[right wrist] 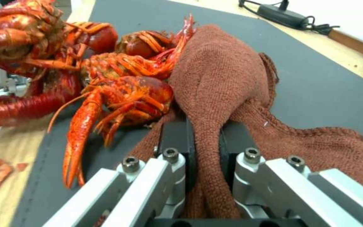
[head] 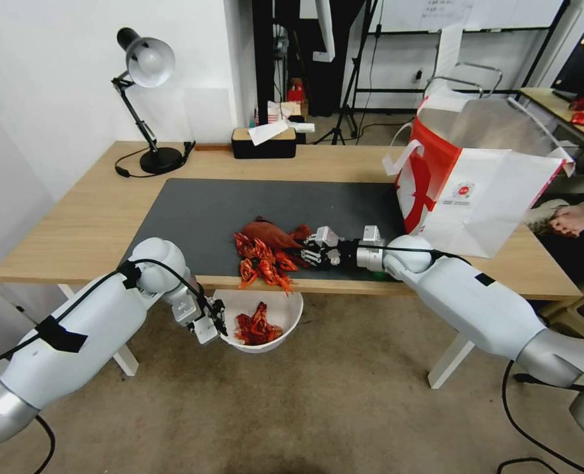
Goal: Sweep shrimp from table into container with towel, then put container into takeout bag.
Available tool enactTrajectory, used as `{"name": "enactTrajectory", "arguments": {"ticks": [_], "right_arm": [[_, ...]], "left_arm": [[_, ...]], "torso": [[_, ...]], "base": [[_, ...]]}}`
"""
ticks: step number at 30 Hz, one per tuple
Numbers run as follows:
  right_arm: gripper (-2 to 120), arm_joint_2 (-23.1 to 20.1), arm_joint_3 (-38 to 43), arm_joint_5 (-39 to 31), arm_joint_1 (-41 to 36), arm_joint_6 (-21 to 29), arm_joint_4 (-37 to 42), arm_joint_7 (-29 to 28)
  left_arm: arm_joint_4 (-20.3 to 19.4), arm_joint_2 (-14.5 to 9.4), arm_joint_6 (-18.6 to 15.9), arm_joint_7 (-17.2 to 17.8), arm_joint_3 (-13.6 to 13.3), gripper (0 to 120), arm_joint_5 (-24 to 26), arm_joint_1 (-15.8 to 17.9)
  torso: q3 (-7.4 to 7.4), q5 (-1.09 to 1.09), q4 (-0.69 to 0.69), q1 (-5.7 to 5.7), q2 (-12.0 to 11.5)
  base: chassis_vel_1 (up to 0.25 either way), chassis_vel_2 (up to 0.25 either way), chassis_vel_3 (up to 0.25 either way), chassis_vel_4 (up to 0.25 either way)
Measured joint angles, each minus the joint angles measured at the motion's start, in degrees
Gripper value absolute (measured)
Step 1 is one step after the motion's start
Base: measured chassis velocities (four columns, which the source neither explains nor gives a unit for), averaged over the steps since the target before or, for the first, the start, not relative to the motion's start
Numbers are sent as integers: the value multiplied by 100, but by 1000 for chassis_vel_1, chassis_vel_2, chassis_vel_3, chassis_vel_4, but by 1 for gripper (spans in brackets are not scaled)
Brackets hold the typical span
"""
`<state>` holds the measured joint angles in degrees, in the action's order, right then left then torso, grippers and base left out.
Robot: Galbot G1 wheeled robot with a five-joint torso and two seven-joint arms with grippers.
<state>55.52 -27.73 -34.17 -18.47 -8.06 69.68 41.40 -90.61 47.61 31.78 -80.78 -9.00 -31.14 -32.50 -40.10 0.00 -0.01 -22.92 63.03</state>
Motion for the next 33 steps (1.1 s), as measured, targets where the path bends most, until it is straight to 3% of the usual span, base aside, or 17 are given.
{"name": "enactTrajectory", "arguments": {"ticks": [33], "right_arm": [[8, -380, -10, -93, -216, 41, 616, 65]], "left_arm": [[54, -34, 50, 22, 17, 0, -8, 4]], "torso": [[-1, 0, 1, 0, -1]], "base": [[0, 0, 0, 0]]}}
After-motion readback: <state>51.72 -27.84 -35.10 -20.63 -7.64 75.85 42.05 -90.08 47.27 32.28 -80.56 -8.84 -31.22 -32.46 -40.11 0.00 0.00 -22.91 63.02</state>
